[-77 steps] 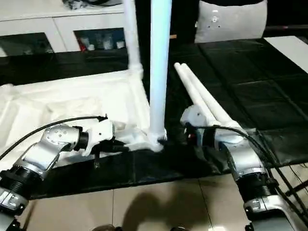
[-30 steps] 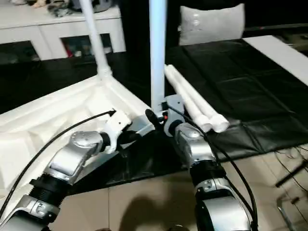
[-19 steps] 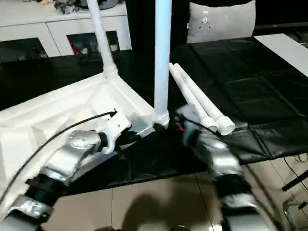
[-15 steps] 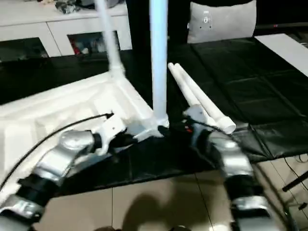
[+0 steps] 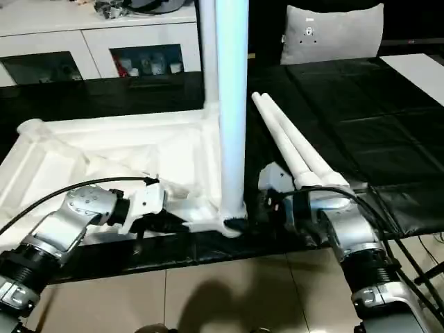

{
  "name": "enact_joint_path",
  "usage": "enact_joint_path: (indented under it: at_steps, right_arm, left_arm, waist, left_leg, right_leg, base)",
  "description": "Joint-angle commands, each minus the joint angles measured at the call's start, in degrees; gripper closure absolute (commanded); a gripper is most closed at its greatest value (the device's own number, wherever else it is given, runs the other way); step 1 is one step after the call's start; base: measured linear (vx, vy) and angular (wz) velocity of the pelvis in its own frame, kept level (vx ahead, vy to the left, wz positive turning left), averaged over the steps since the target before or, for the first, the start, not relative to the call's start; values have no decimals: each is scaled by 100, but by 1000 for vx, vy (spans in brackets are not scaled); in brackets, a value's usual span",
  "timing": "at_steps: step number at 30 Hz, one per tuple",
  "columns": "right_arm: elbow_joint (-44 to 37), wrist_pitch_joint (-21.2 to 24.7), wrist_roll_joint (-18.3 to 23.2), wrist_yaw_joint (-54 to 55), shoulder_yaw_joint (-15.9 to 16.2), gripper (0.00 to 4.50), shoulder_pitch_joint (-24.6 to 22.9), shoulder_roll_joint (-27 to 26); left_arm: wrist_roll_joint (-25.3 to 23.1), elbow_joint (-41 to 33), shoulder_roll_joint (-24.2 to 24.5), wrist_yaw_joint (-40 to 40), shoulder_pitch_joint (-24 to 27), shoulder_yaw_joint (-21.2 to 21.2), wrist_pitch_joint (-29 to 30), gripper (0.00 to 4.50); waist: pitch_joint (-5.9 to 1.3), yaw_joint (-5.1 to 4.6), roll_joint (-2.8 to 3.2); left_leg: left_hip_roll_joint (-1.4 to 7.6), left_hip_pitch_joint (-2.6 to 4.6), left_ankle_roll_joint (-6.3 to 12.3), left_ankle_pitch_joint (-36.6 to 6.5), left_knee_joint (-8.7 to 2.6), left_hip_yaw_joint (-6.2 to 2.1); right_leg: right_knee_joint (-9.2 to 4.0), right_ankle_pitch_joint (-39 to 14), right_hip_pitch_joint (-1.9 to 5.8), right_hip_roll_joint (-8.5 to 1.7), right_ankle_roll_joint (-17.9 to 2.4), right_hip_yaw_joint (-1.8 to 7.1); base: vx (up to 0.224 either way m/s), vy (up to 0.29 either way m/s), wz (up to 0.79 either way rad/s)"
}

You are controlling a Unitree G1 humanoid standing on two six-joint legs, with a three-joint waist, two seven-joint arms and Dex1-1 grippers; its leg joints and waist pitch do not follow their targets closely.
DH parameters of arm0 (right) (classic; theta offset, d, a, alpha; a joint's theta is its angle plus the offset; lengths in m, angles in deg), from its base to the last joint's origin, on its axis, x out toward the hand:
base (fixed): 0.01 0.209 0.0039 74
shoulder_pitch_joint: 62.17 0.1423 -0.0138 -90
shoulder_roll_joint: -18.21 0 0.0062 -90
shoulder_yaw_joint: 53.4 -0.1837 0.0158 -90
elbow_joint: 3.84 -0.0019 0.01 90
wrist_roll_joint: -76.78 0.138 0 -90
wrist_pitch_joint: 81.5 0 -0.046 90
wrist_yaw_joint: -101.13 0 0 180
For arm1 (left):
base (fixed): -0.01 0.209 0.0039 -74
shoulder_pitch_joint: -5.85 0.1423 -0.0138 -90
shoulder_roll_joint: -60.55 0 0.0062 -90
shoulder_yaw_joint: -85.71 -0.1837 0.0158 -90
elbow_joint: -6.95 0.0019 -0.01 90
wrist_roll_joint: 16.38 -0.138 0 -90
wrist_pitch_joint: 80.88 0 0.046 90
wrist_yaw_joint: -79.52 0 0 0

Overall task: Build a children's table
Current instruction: Rotate leg to tighten

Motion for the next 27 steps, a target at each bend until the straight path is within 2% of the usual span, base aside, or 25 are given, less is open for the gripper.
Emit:
enact_joint_path:
  at_steps: [1, 2, 4, 12, 15, 17, 18, 19, 20, 21, 22, 23, 24, 25, 26, 27]
  right_arm:
    - [-127, 87, 27, -140, 55, 67, 66, 9]
    - [-115, 125, 32, -204, 95, 79, 74, 10]
    - [-104, 163, 40, -253, 123, 88, 80, 10]
    - [-50, 419, 130, -482, 194, 163, 40, -73]
    - [-105, 545, 208, -458, 169, 173, -20, -135]
    - [-245, 838, 390, -208, 59, 176, -103, -348]
    - [-276, 909, 406, -97, 26, 176, -118, -419]
    - [-179, 1103, 281, 529, -49, 176, -70, -695]
    - [-179, 1103, 281, 529, -49, 177, -70, -695]
    - [31, 1175, 148, 1243, -153, 177, 22, -1025]
    - [225, 1184, 92, 1798, -265, 177, 111, -1306]
    - [225, 1184, 92, 1798, -265, 177, 111, -1306]
    - [510, 1176, 75, 2514, -449, 177, 256, -1669]
    - [692, 1112, 54, 2936, -559, 177, 353, -1861]
    - [803, 1074, 43, 3197, -627, 177, 414, -1977]
    - [1007, 990, 35, 3593, -724, 177, 517, -2155]
  left_arm:
    - [-75, -16, 53, -293, -42, -277, -153, 450]
    - [-64, -12, 63, -361, -40, -303, -166, 450]
    - [-59, -1, 66, -401, -42, -317, -182, 450]
    - [21, 100, 33, -523, 2, -264, -183, 450]
    - [127, -9, 22, -515, 72, -192, 23, 450]
    - [331, -258, -77, -303, 176, -4, 564, 450]
    - [382, -323, -110, -228, 199, 44, 718, 450]
    - [394, -448, -232, 125, 254, 159, 997, 450]
    - [394, -448, -232, 125, 254, 159, 997, 450]
    - [400, -567, -393, 514, 289, 273, 1317, 450]
    - [378, -639, -555, 883, 293, 380, 1567, 450]
    - [378, -639, -555, 883, 293, 380, 1567, 450]
    - [372, -734, -828, 1410, 277, 547, 2008, 450]
    - [389, -785, -1019, 1700, 264, 639, 2161, 450]
    - [401, -823, -1140, 1872, 258, 696, 2247, 450]
    - [421, -835, -1325, 2119, 224, 779, 2380, 450]
  waist:
    - [-389, -11, -51]
    - [-389, -9, -93]
    - [-387, 4, -74]
    - [-393, 22, -88]
    - [-394, 19, -85]
    - [-396, 12, -84]
    - [-386, 4, -90]
    - [-387, -3, -86]
    - [-350, -46, -101]
    - [-354, -68, -94]
    - [-327, -147, -87]
    - [-321, -176, -87]
    - [-327, -247, -88]
    - [-311, -282, -104]
    - [-316, -334, -90]
    - [-337, -355, -106]
  left_leg:
    - [270, 14, 468, -1191, -368, -42]
    - [272, 11, 472, -1181, -368, -37]
    - [274, 14, 462, -1168, -369, -42]
    - [271, 10, 442, -1086, -362, -39]
    - [274, 9, 443, -1057, -364, -39]
    - [282, 7, 432, -1028, -368, -38]
    - [278, 0, 423, -1045, -369, -35]
    - [278, 2, 395, -1041, -371, -40]
    - [248, -29, 356, -1100, -396, -46]
    - [240, 8, 252, -1220, -399, -53]
    - [242, -3, 138, -1383, -417, -61]
    - [224, 4, 101, -1443, -422, -74]
    - [227, 17, 50, -1548, -425, -86]
    - [223, 8, 40, -1577, -431, -84]
    - [215, 27, 27, -1652, -419, -92]
    - [216, 27, 59, -1626, -404, -79]
  right_leg:
    - [-406, -1597, 328, -360, -1223, 233]
    - [-406, -1592, 333, -363, -1221, 234]
    - [-404, -1662, 328, -370, -1203, 234]
    - [-402, -1727, 328, -376, -1157, 237]
    - [-394, -1689, 331, -372, -1169, 235]
    - [-375, -1602, 336, -376, -1214, 239]
    - [-388, -1689, 333, -374, -1199, 235]
    - [-379, -1712, 331, -375, -1195, 237]
    - [-416, -1994, 333, -364, -1103, 220]
    - [-448, -2349, 317, -381, -989, 215]
    - [-466, -2609, 307, -390, -931, 215]
    - [-496, -2768, 308, -387, -868, 197]
    - [-497, -2887, 303, -392, -822, 195]
    - [-523, -2946, 295, -386, -793, 193]
    - [-542, -3002, 286, -387, -778, 182]
    - [-541, -2903, 286, -391, -793, 195]
  base:
    - [0, 0, 0]
    - [0, 0, 0]
    - [0, 0, 0]
    - [0, 0, 0]
    - [0, 0, 0]
    - [0, 0, 0]
    - [0, 0, 0]
    - [0, 0, 0]
    - [0, 0, 0]
    - [0, 0, 0]
    - [0, 0, 0]
    - [0, 0, 0]
    - [0, 0, 0]
    - [0, 0, 0]
    - [0, 0, 0]
    - [0, 0, 0]
